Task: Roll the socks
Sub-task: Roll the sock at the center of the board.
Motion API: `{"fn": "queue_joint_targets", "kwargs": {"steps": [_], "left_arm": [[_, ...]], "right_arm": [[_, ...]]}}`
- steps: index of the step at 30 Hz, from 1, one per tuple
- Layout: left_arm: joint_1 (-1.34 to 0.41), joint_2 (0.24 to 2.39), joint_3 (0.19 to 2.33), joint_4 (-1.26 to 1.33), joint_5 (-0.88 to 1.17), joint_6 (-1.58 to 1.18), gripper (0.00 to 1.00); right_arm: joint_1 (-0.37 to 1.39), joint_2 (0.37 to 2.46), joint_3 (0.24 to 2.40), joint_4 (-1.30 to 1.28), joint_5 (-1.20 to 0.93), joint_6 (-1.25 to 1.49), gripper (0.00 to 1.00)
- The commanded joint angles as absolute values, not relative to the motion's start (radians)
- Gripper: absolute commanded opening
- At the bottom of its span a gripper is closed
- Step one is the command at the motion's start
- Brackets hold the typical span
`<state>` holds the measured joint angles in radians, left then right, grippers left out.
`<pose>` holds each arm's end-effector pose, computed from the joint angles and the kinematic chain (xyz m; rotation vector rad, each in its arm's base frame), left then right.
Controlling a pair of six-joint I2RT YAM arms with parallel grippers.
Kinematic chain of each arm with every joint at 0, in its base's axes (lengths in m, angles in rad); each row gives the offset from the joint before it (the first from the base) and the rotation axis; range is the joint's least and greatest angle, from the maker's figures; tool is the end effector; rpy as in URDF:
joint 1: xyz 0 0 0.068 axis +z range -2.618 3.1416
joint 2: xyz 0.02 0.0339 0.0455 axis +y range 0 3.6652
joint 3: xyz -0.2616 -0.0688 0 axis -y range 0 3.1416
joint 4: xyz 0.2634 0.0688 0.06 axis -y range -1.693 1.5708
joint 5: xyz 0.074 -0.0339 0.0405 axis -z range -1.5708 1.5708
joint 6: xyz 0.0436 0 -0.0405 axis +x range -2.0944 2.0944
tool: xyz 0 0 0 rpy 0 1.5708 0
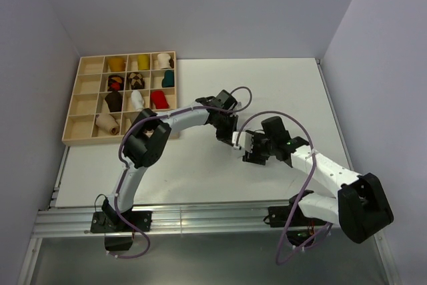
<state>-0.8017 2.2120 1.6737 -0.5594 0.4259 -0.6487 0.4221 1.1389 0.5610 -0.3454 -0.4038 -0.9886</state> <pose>0.3245 -0.3612 0.1384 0.3749 2.9000 -0.9394 0.2053 0.1110 0.1664 -1.6836 1.7227 0.2469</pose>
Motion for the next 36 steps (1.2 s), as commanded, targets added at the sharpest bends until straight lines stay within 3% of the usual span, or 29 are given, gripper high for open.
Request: {"fn": "queue_joint_targets", "kwargs": {"steps": [1, 11, 14, 19, 22, 25, 30, 36], "left_arm": [[-0.805, 2.258, 1.698, -0.629, 0.414, -0.634, 0.0], [-0.801, 2.279, 1.727, -0.637, 0.433, -0.624, 0.0], [-0.798, 2.275, 1.729, -0.634, 0.442, -0.621, 0.0], [-0.79, 2.257, 1.706, -0.612, 0.475, -0.624, 0.0], [-0.788, 2.25, 1.697, -0.607, 0.489, -0.629, 0.0], [-0.781, 2.223, 1.672, -0.571, 0.492, -0.659, 0.01], [-0.762, 2.067, 1.485, -0.373, 0.5, -0.77, 0.18], [-0.761, 1.899, 1.313, -0.183, 0.416, -0.894, 0.25]], "right_arm": [[0.472, 1.143, 0.531, -0.223, -0.301, -1.037, 0.68], [0.603, 1.23, 0.489, -0.118, -0.155, -1.06, 0.65], [0.604, 1.272, 0.502, -0.101, -0.129, -1.032, 0.55], [0.601, 1.301, 0.508, -0.067, -0.094, -0.993, 0.49], [0.6, 1.33, 0.548, -0.124, -0.107, -0.968, 0.36], [0.588, 1.344, 0.598, -0.214, -0.173, -0.936, 0.29], [0.499, 1.353, 0.688, -0.356, -0.387, -0.9, 0.27], [0.414, 1.457, 0.851, -0.621, -0.586, -0.936, 0.28]]}}
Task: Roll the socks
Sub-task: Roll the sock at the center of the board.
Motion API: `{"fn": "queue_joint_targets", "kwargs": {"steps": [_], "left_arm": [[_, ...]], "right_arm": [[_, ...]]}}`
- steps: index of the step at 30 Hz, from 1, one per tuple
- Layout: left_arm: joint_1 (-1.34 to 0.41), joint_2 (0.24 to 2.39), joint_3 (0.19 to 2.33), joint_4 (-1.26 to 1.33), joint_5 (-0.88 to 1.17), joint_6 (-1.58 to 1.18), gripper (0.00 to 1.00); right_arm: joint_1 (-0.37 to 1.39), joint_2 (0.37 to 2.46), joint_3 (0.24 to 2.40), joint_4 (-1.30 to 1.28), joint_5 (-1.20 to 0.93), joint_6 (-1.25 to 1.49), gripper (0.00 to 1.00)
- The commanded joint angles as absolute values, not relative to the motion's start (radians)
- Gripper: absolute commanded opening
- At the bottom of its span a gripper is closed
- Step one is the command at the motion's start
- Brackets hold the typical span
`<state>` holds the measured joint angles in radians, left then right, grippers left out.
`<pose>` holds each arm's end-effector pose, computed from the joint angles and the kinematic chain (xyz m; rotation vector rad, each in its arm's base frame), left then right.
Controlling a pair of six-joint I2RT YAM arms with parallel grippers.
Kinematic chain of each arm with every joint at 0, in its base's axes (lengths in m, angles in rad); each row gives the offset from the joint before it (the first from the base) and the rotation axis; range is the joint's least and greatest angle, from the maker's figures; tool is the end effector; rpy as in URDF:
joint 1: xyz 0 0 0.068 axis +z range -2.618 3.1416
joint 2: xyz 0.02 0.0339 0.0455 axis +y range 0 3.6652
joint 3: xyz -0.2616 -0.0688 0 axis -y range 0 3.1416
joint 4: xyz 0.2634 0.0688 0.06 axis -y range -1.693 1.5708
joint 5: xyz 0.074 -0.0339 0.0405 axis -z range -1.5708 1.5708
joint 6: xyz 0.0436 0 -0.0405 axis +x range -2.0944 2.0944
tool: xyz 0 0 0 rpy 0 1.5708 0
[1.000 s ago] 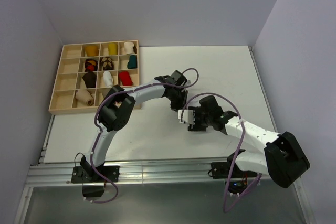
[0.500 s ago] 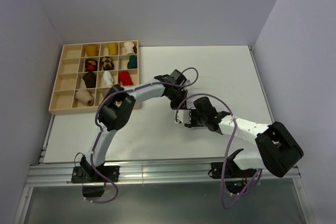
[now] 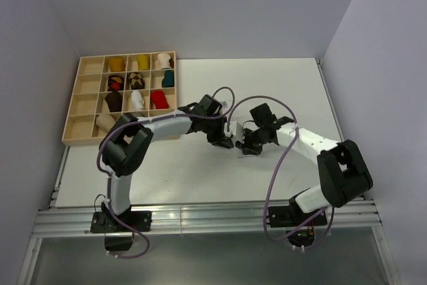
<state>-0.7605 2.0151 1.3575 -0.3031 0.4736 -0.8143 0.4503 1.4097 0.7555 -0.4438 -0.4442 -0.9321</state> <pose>0.3067 -0.3192 0.1437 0.1388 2.8328 -1.1125 0.2396 0.1366 0.1581 -1.7336 1.8776 0.4130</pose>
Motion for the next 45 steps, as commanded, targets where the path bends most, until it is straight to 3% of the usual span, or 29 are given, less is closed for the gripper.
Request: {"fn": "queue_joint_targets", "kwargs": {"steps": [1, 8, 16, 20, 30, 45], "left_arm": [[-0.761, 1.879, 1.295, -0.17, 0.397, -0.908, 0.27], [-0.761, 1.712, 1.092, -0.04, 0.204, -0.922, 0.3], [-0.848, 1.614, 0.934, 0.152, -0.092, -0.703, 0.38], [-0.88, 1.624, 0.902, 0.273, -0.086, -0.576, 0.43], [-0.907, 1.762, 0.985, 0.322, 0.056, -0.338, 0.5], [-0.91, 1.894, 1.087, 0.27, 0.216, -0.299, 0.52]], "right_arm": [[0.405, 1.474, 0.871, -0.676, -0.618, -0.943, 0.28], [0.371, 1.676, 1.014, -0.845, -0.678, -0.969, 0.29], [0.298, 1.975, 1.313, -1.133, -0.773, -1.006, 0.3], [0.278, 2.092, 1.439, -1.233, -0.792, -0.997, 0.3], [0.273, 2.125, 1.447, -1.164, -0.719, -0.896, 0.31], [0.271, 2.118, 1.433, -1.094, -0.65, -0.812, 0.36]]}}
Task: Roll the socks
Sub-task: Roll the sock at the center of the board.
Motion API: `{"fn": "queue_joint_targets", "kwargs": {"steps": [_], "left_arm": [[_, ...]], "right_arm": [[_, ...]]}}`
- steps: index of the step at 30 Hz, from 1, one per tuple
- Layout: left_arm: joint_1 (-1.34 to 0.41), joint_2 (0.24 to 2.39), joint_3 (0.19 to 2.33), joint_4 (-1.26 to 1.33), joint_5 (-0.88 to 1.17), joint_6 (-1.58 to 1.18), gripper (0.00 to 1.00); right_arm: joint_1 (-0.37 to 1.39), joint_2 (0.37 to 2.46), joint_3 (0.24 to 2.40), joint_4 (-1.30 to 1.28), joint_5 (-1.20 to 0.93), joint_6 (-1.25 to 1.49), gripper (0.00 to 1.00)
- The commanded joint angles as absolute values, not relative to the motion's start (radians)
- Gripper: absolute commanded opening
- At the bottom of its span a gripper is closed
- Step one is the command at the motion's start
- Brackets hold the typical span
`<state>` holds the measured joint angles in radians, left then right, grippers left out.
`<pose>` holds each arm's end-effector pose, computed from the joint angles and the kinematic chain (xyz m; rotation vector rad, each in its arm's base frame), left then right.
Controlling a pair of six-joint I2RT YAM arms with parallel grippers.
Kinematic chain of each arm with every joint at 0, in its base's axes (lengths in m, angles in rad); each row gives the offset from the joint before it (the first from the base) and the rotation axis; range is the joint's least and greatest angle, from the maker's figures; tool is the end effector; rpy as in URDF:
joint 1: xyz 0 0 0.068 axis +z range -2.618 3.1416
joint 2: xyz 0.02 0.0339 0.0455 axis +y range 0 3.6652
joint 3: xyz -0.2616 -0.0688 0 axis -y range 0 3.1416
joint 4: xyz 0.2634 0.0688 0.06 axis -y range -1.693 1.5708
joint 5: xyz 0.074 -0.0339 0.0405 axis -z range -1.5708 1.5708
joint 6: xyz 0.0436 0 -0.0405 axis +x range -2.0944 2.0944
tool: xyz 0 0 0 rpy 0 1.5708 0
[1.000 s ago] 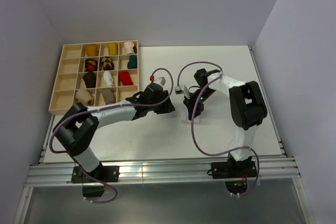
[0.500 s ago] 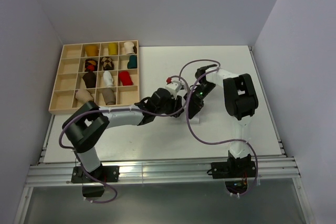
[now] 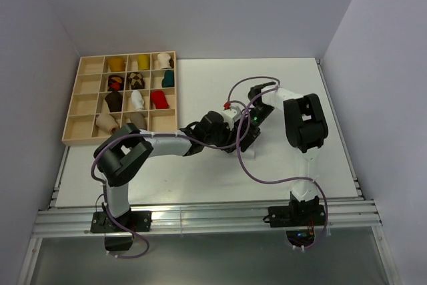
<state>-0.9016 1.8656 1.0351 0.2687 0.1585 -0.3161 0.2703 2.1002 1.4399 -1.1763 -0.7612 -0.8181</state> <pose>0.2533 -0.3314 0.1475 0.7452 2.1299 -0.8588 0.3478 0.1276 0.1233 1.3484 -2.5233 -1.2038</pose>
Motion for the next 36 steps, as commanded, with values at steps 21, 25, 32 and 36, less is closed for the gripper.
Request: {"fn": "queue_joint_targets", "kwargs": {"steps": [21, 25, 32, 36], "left_arm": [[-0.934, 2.031, 1.232, 0.009, 0.083, -0.465, 0.01], [-0.943, 2.059, 1.276, -0.049, 0.058, -0.477, 0.0], [-0.943, 2.088, 1.362, -0.143, 0.023, -0.541, 0.0], [-0.943, 2.102, 1.397, -0.193, 0.018, -0.56, 0.0]], "right_arm": [[0.216, 1.807, 1.261, -0.811, -0.627, -0.667, 0.62], [0.192, 1.757, 1.214, -0.818, -0.661, -0.693, 0.64], [0.127, 1.68, 1.141, -0.808, -0.701, -0.713, 0.65], [0.058, 1.634, 1.114, -0.766, -0.725, -0.684, 0.66]]}}
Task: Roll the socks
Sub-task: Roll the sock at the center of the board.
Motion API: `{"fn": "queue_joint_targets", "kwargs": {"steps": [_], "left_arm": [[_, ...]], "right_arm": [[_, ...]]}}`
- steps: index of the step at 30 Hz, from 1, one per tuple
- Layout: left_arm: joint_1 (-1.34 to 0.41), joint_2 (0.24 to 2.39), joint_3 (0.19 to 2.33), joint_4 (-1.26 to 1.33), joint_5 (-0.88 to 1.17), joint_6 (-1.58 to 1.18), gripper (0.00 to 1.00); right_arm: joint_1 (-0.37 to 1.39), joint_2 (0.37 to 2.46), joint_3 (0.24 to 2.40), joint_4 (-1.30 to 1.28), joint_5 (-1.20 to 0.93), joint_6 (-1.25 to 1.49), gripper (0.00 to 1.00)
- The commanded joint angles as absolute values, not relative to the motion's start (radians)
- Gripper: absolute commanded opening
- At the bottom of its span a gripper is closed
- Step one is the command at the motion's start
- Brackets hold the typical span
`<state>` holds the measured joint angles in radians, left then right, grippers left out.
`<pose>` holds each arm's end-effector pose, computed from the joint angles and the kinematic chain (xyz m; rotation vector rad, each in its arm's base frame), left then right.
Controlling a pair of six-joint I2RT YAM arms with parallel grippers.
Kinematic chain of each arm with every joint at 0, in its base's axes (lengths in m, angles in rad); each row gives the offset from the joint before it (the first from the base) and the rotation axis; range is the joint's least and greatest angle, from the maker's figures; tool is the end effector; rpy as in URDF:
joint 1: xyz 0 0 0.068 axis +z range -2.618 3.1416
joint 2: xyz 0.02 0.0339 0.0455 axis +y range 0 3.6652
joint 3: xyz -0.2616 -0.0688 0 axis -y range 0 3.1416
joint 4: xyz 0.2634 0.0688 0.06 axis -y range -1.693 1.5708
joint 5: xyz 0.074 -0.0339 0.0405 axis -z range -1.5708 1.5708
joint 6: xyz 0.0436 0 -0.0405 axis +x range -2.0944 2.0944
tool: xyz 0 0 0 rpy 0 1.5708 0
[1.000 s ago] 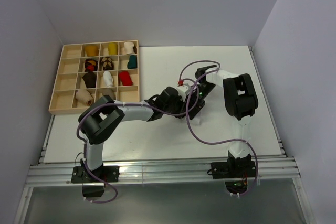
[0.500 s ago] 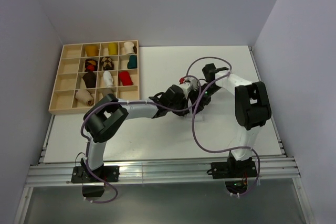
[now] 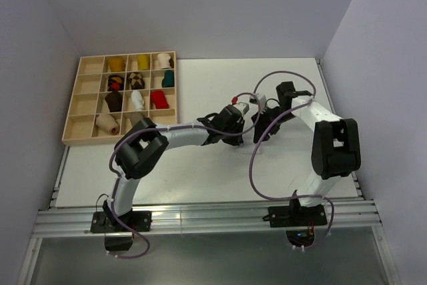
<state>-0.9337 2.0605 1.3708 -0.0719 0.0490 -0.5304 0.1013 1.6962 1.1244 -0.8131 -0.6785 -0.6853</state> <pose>0.2776 -0.3787 0.1419 0.5195 2.4118 -0.7511 0.3222 0.0603 0.1749 -1.0979 2.4182 0.8258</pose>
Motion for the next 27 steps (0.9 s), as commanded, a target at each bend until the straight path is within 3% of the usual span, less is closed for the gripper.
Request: {"fn": "queue_joint_targets", "kwargs": {"steps": [1, 6, 14, 22, 27], "left_arm": [[-0.943, 2.109, 1.405, -0.207, 0.014, -0.567, 0.0], [-0.945, 2.128, 1.457, -0.273, 0.02, -0.574, 0.0], [-0.943, 2.19, 1.606, -0.465, 0.023, -0.595, 0.0], [-0.943, 2.229, 1.692, -0.552, 0.064, -0.592, 0.0], [-0.94, 2.25, 1.718, -0.572, 0.101, -0.592, 0.0]], "right_arm": [[0.02, 1.628, 1.111, -0.761, -0.736, -0.677, 0.66], [-0.089, 1.6, 1.111, -0.808, -0.815, -0.75, 0.65], [-0.089, 1.375, 0.925, -0.68, -0.721, -0.859, 0.65], [0.095, 1.03, 0.594, -0.442, -0.539, -1.009, 0.72], [0.202, 1.005, 0.505, -0.325, -0.446, -1.054, 0.72]]}}
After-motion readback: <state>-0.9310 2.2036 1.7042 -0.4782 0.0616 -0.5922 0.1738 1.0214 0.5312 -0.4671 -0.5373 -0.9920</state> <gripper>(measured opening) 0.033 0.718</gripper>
